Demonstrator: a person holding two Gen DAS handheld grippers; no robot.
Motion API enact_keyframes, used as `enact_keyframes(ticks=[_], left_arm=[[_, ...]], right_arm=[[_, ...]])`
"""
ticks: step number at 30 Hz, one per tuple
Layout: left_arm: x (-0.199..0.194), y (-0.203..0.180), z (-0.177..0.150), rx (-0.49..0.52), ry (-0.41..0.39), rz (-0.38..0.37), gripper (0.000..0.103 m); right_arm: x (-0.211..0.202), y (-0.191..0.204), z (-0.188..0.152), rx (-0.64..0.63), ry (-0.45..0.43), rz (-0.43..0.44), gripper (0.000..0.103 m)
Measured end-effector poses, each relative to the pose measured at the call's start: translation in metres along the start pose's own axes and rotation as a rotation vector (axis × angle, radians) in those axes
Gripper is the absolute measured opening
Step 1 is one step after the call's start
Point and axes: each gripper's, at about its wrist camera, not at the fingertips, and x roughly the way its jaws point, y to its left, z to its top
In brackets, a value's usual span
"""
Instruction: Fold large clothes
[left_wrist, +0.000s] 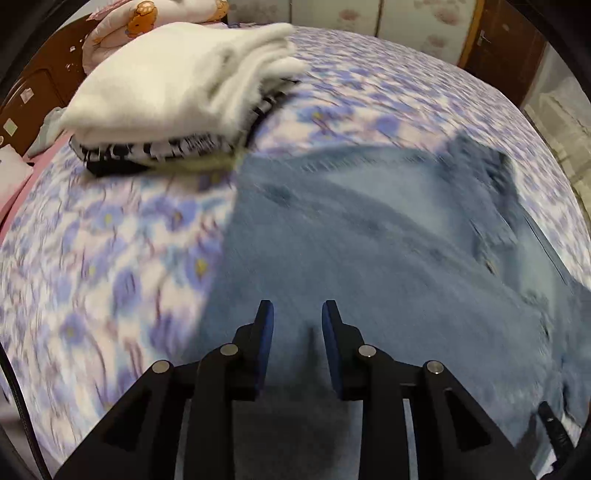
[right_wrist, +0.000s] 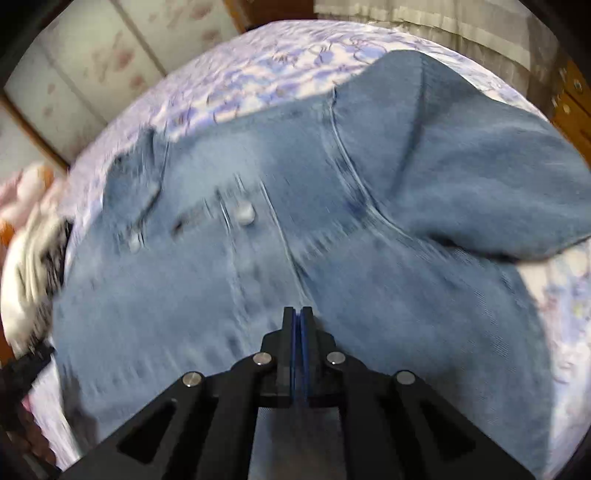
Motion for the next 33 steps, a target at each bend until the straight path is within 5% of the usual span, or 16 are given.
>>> enact_keyframes(ticks=[6,14,17,18,19,27,33], left_arm=[[-0.051,-0.053,-0.059,0.062,0.051,-0.017,0.028],[-0.096,-0.130,-0.129,0.142,0.193,-0.033,0.046],[-0.114,-0.160,-0.155,0.171,0.234,-0.050,0.051],[-0.117,-0.168,-0.163,0.181,0.242,-0.052,0.051],[-0.120,-0.176,-0.170,0.190,0.249,-0.047,0.051],[-0.133,-0.229,-0.213,0.221,0.342,-0.068,0.068],[-0.143,-0.267,-0.237,0.288,0.344,-0.085,0.082]], right_arm=[[-0.019,-0.033,-0.032,-0.056,0.147,0.100,0.002],[-0.051,-0.076,-0.046,-0.112,0.284,0.172,0.004],[-0.065,-0.099,-0.047,-0.074,0.285,0.154,0.023],[-0.070,-0.108,-0.047,-0.063,0.288,0.142,0.043],[-0.076,-0.116,-0.046,-0.058,0.277,0.132,0.049],[-0.101,-0.167,-0.038,0.021,0.252,0.128,0.069],[-0.115,-0.204,-0.030,0.110,0.208,0.217,0.072]])
